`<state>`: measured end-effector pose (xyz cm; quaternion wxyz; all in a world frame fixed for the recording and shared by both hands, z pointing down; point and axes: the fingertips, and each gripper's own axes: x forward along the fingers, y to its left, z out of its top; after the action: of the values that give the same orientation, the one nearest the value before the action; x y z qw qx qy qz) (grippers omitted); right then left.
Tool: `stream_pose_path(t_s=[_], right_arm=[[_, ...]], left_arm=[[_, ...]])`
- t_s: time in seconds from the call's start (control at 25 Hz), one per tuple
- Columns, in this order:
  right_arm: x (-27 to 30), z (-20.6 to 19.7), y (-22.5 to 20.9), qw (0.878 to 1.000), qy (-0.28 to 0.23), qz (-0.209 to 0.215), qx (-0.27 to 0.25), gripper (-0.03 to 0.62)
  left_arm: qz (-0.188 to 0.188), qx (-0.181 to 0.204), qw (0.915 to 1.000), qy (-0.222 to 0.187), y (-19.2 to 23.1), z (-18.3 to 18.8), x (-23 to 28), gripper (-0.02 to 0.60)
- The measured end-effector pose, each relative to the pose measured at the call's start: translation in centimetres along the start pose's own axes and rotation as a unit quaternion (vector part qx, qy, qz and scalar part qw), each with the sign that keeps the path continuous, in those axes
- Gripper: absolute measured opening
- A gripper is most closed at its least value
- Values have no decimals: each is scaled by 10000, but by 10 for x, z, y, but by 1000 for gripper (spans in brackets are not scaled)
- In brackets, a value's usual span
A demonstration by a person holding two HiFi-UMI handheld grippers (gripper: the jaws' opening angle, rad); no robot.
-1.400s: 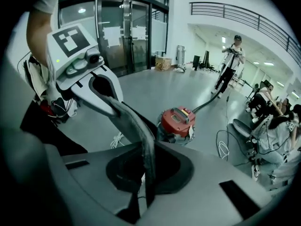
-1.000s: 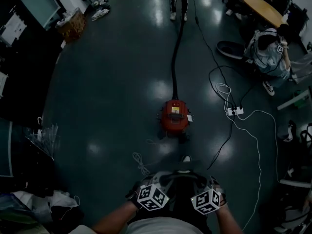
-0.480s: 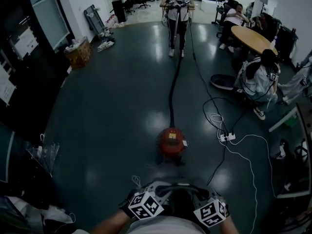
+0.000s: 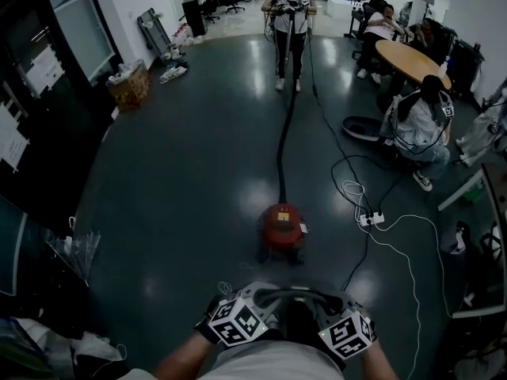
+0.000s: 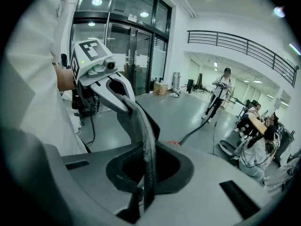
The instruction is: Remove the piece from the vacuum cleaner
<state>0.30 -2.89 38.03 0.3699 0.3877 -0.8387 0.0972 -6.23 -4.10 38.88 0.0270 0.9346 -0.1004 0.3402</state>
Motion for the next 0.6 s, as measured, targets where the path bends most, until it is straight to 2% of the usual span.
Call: stream_pose_path(t_s=[0.6], right_arm=[[3,1,-1,9998,37,42,-171,25]], left_arm=[[-55,96,9999,49,5,-1,1,15]])
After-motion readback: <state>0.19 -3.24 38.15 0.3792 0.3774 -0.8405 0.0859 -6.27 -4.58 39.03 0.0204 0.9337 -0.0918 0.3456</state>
